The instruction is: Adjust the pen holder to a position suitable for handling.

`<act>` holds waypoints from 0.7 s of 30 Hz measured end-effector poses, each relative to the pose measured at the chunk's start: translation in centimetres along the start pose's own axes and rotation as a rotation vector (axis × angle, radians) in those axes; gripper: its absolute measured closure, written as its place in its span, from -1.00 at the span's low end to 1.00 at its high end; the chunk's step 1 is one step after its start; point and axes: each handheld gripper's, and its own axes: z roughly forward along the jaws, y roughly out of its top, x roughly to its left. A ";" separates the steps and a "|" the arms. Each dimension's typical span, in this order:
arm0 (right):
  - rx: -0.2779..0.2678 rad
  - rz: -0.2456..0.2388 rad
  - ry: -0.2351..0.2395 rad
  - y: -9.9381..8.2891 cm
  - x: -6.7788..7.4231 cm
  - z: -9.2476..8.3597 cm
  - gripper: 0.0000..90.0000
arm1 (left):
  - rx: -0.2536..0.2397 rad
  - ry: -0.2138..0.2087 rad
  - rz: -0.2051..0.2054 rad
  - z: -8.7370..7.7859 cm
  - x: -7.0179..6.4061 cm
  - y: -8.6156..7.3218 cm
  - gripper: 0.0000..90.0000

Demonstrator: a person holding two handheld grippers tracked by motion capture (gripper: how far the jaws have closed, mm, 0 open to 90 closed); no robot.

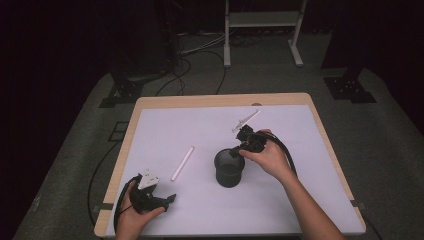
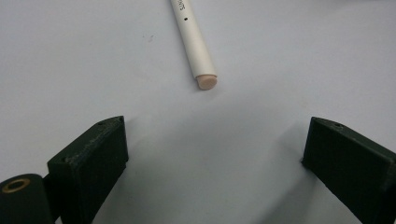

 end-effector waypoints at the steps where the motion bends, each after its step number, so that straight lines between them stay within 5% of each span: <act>1: 0.002 -0.001 0.002 0.0 0.1 0.1 0.81 | 0.000 0.000 0.000 0.0 0.0 0.0 -0.88; 10: 0.007 -0.005 -0.019 0.2 0.3 0.7 0.78 | -0.001 0.000 0.000 0.0 0.0 0.0 -0.88; 21: -0.030 -0.007 -0.036 0.1 0.1 -0.2 0.41 | 0.000 0.000 0.000 0.0 0.0 0.0 -0.88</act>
